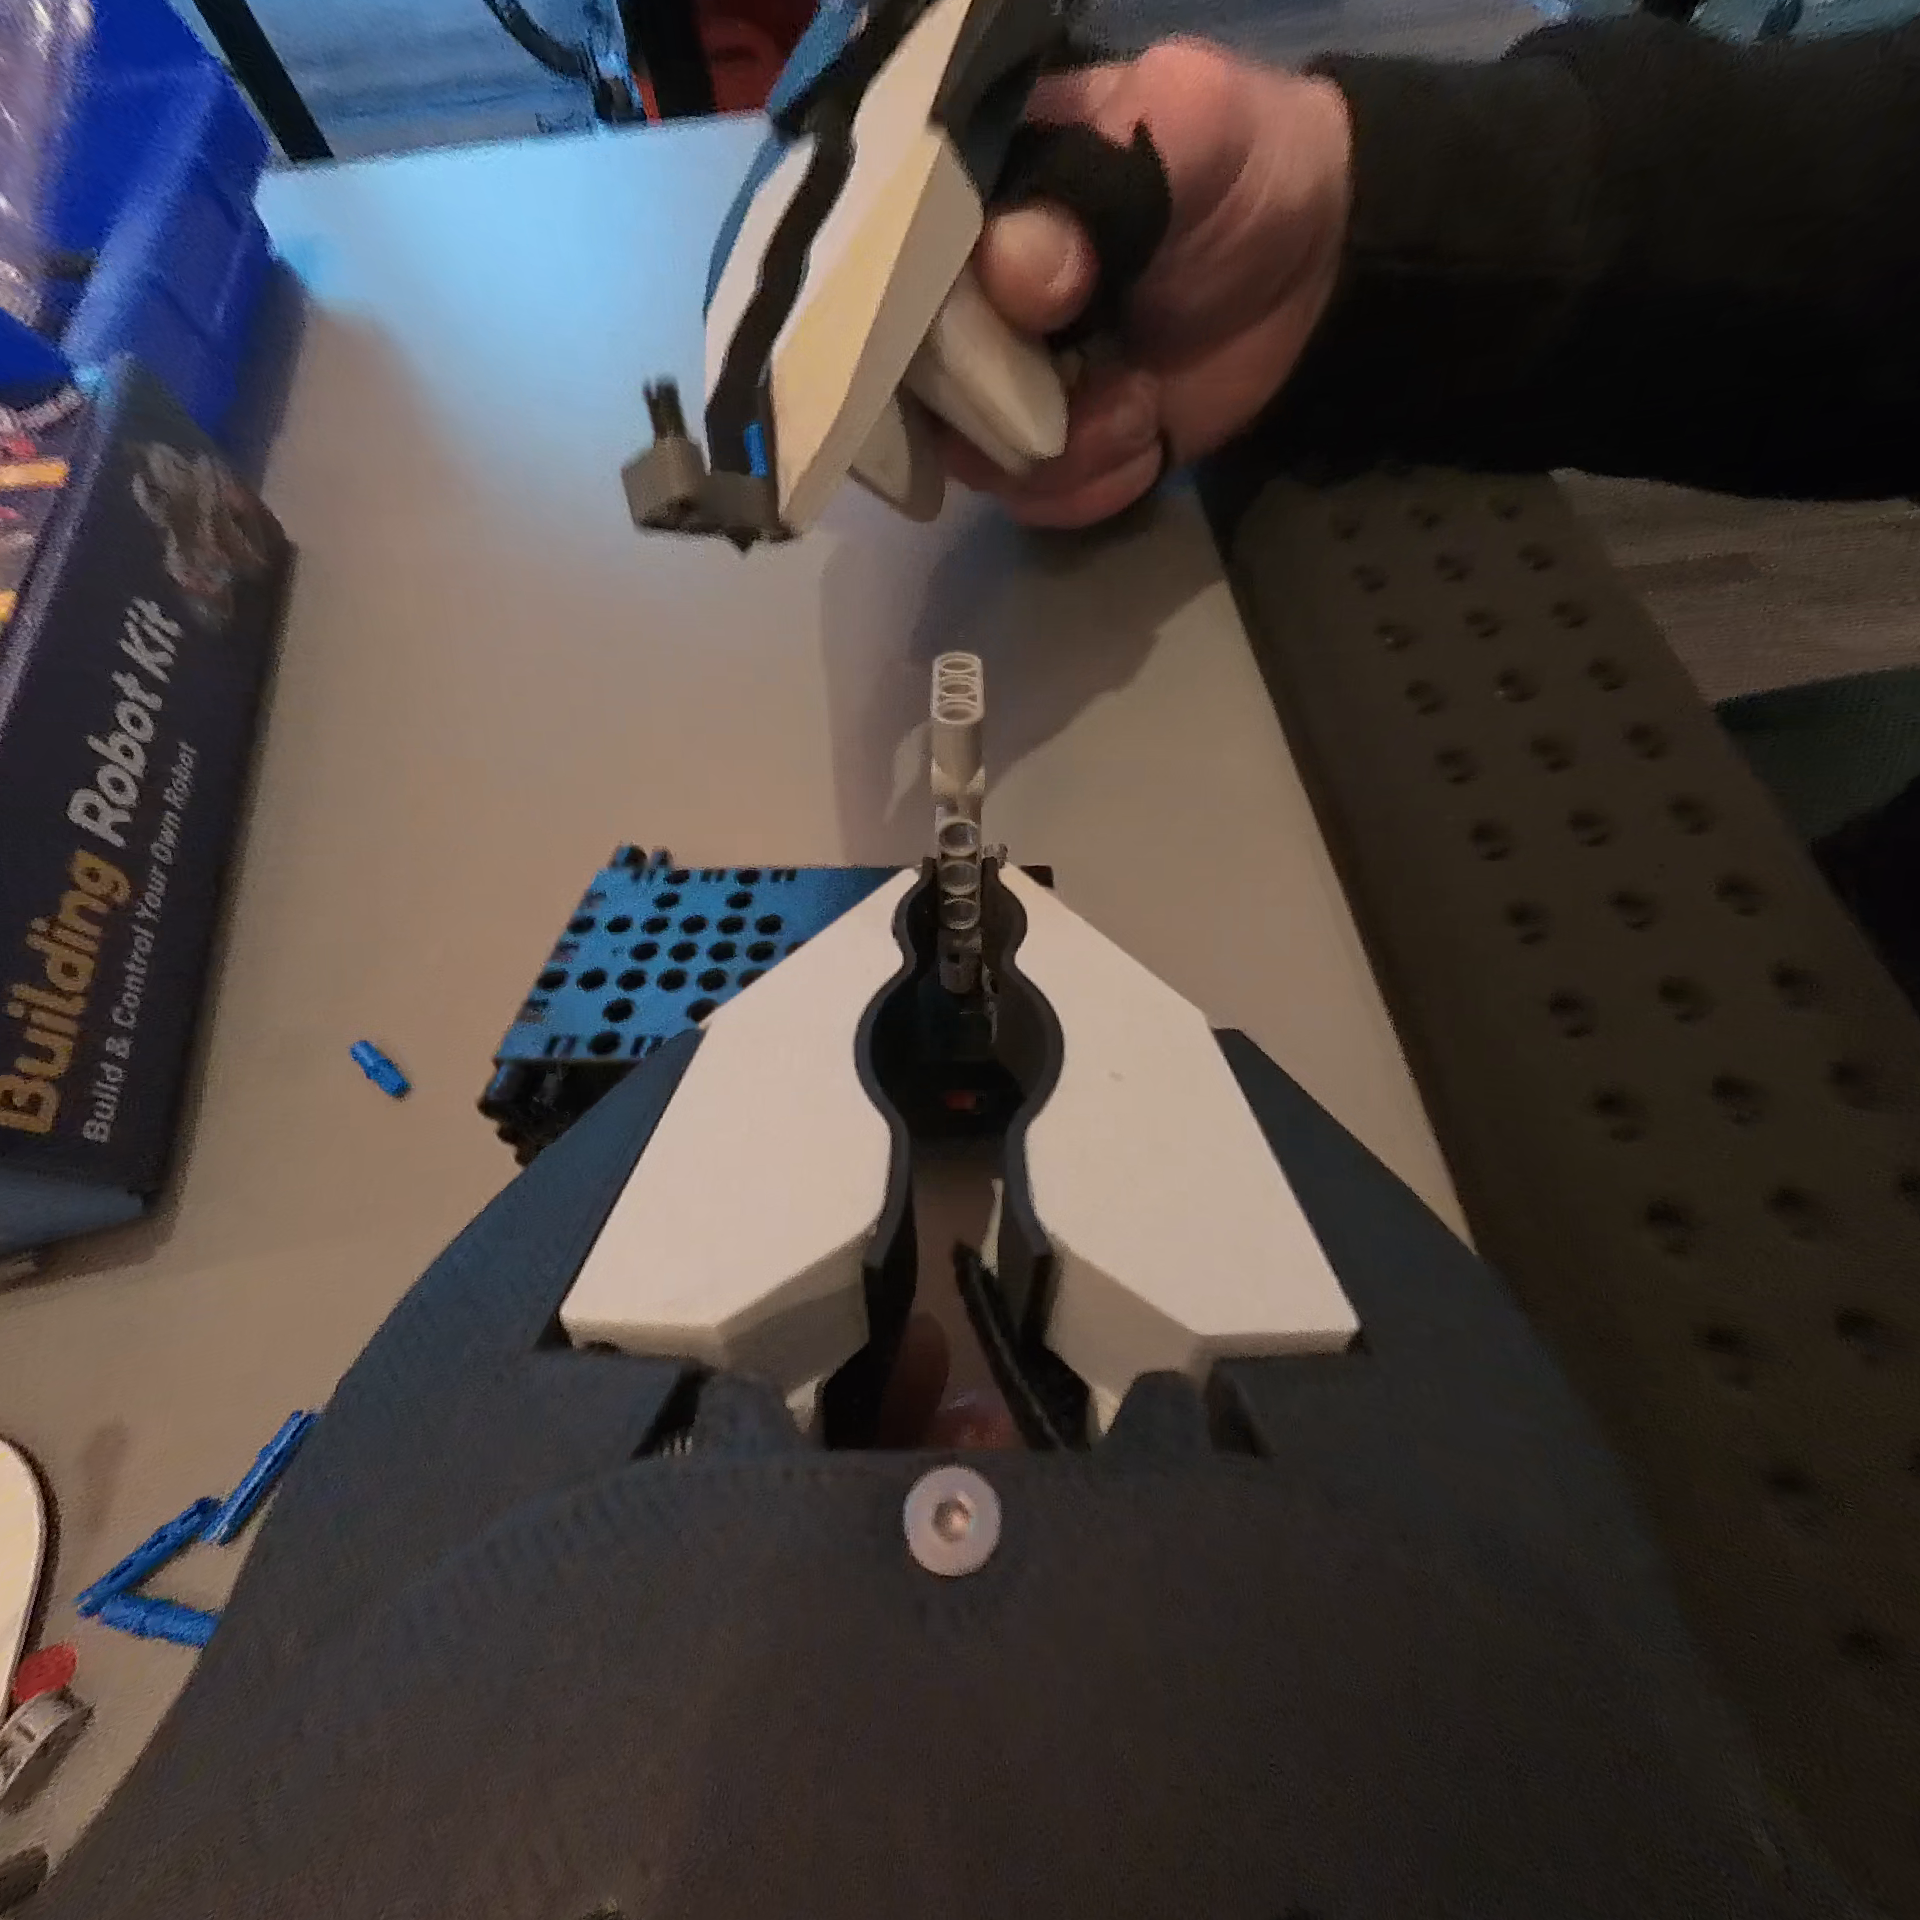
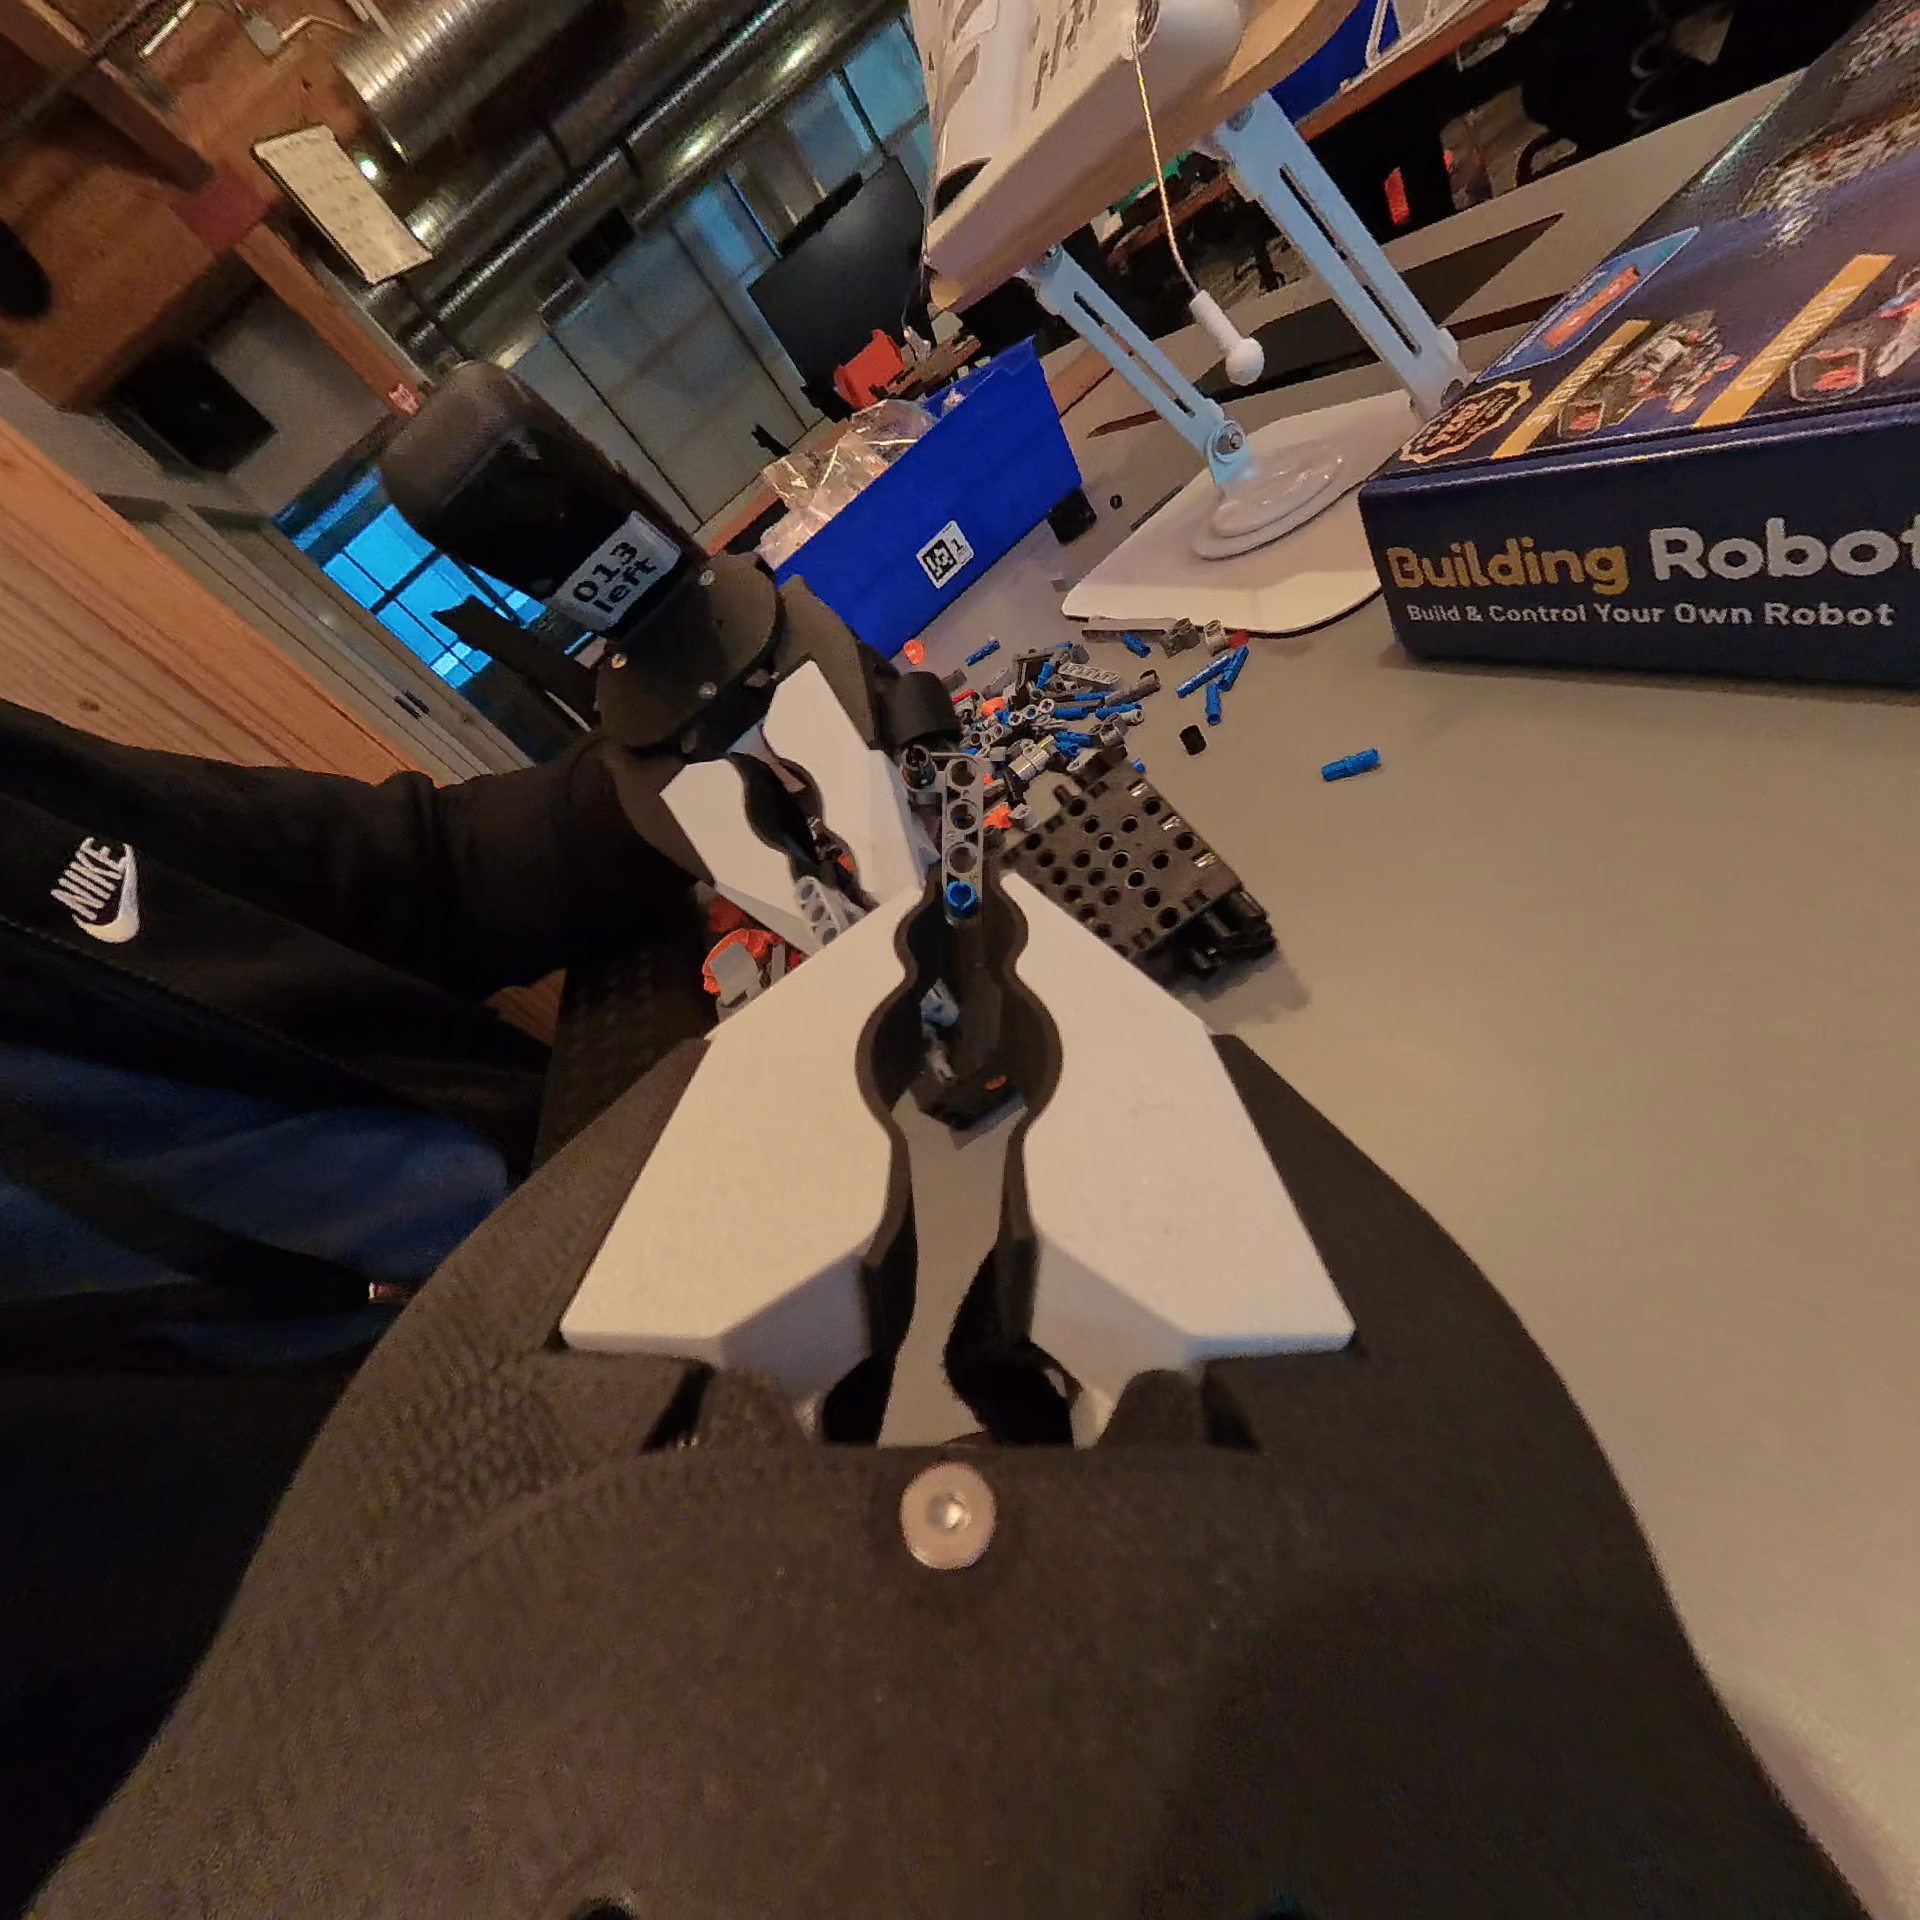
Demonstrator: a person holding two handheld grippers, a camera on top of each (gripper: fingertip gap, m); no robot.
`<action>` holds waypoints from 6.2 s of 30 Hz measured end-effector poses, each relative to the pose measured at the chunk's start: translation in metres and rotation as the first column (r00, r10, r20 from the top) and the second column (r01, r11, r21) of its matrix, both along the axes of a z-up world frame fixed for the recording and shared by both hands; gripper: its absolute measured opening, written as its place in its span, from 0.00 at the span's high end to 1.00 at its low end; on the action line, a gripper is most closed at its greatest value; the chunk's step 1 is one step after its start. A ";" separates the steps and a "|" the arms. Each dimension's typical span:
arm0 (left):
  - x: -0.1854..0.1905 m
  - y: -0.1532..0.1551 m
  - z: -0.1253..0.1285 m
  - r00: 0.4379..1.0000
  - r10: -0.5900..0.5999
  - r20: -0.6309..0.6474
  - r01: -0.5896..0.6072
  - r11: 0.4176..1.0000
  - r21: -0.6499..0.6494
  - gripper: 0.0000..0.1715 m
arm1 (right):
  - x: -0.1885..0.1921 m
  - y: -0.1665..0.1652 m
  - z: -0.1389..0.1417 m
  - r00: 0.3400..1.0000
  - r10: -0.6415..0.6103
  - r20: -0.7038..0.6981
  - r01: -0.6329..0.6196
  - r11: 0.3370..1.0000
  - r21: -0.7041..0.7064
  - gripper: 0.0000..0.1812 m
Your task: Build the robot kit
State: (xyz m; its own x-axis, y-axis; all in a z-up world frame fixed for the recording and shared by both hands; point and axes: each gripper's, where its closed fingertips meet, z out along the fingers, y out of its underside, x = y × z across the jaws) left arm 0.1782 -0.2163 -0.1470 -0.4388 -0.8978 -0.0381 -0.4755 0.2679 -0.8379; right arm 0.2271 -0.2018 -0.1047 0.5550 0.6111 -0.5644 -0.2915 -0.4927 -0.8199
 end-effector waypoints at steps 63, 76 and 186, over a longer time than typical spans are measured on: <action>-0.038 0.052 0.000 0.888 -0.262 -0.377 0.360 0.907 0.219 0.97 | -0.051 0.051 -0.061 0.830 0.088 0.550 -0.084 0.996 -0.031 0.97; -0.042 0.058 0.006 0.950 -0.078 -0.303 0.180 0.927 0.327 0.88 | -0.050 0.037 -0.060 0.812 0.124 0.570 -0.143 0.990 -0.012 0.97; -0.048 0.084 0.033 0.997 -0.019 -0.073 0.050 0.889 0.456 0.86 | -0.044 0.030 -0.037 0.852 0.089 0.516 -0.164 0.981 0.102 0.97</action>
